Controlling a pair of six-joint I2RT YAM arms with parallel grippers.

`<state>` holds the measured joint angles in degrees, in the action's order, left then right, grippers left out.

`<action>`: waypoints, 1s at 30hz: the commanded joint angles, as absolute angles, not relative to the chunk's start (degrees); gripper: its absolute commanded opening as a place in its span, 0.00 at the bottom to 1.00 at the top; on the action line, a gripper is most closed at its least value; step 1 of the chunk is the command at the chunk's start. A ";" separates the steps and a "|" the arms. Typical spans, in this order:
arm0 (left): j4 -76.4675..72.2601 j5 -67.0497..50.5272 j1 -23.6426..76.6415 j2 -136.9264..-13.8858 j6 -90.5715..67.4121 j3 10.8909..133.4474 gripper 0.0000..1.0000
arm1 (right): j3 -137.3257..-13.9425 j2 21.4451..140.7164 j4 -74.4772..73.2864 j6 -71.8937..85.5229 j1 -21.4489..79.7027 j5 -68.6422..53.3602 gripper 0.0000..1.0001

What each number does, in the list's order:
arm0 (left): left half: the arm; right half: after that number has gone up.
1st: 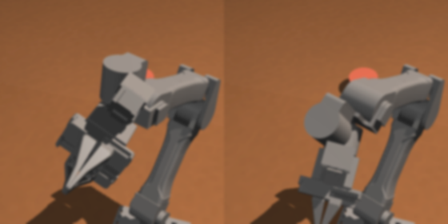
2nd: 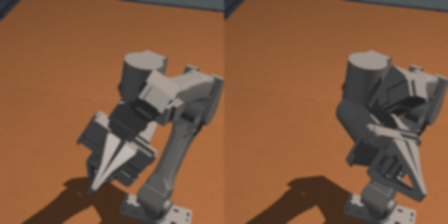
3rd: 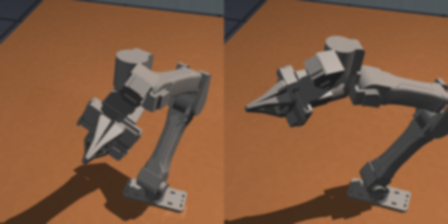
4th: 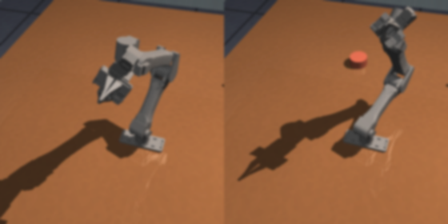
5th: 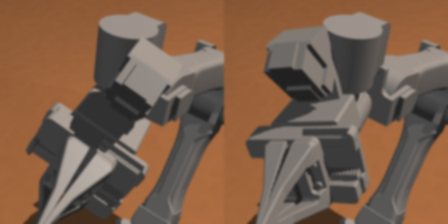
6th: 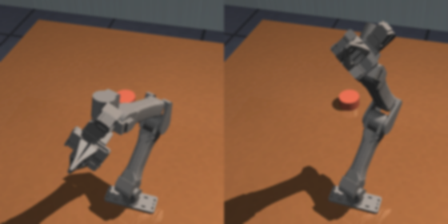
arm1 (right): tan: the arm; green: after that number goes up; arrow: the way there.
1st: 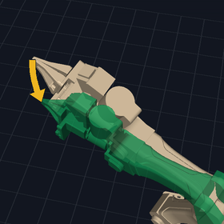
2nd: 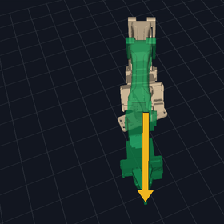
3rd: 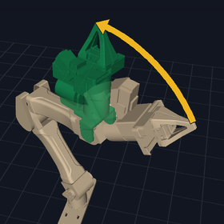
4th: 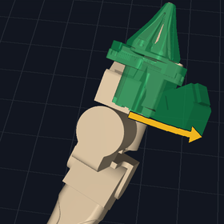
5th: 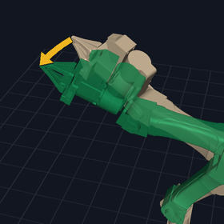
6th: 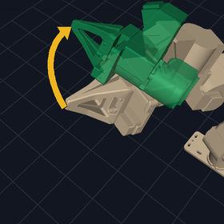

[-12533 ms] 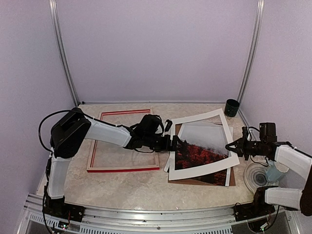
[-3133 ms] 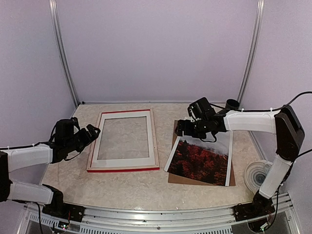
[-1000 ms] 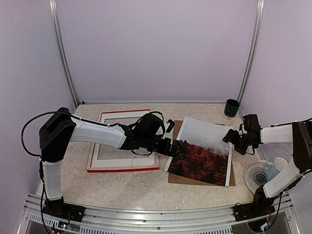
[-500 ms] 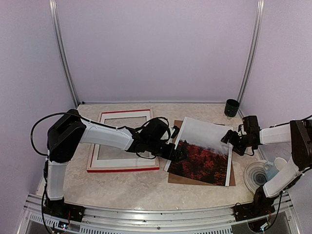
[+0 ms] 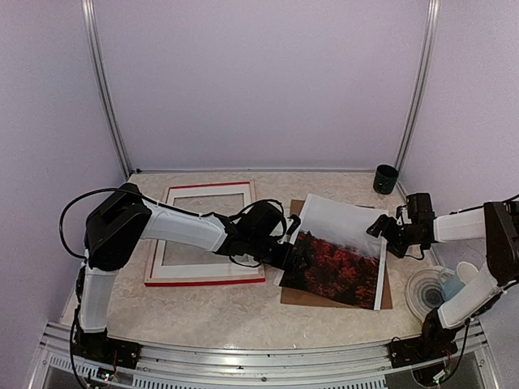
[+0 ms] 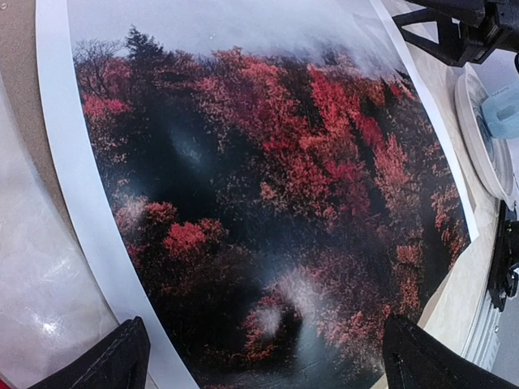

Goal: Put the photo into the frame
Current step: Pick up the photo from the backboard.

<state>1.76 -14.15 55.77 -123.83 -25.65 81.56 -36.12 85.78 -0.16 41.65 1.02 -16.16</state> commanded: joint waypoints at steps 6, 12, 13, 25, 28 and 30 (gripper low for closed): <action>2.94 -15.92 56.23 -126.78 -25.41 82.44 0.99 | -36.69 79.92 -1.83 42.01 0.56 -19.26 0.89; 2.97 -16.04 56.25 -126.83 -25.53 82.40 0.99 | -37.40 78.10 -3.58 41.59 0.53 -21.01 0.89; 3.05 -16.09 56.23 -126.83 -25.50 82.43 0.99 | -37.58 78.05 -4.08 41.33 0.53 -21.31 0.89; 2.79 -16.69 56.25 -127.00 -25.67 82.43 0.99 | -35.19 81.21 1.30 39.48 -2.30 -31.81 0.76; 2.72 -16.83 56.19 -127.00 -25.69 82.38 0.99 | -35.65 82.14 1.98 39.10 -2.36 -34.15 0.70; 2.67 -16.99 56.19 -126.97 -25.75 82.34 0.99 | -36.12 82.39 1.50 38.84 -2.32 -34.51 0.66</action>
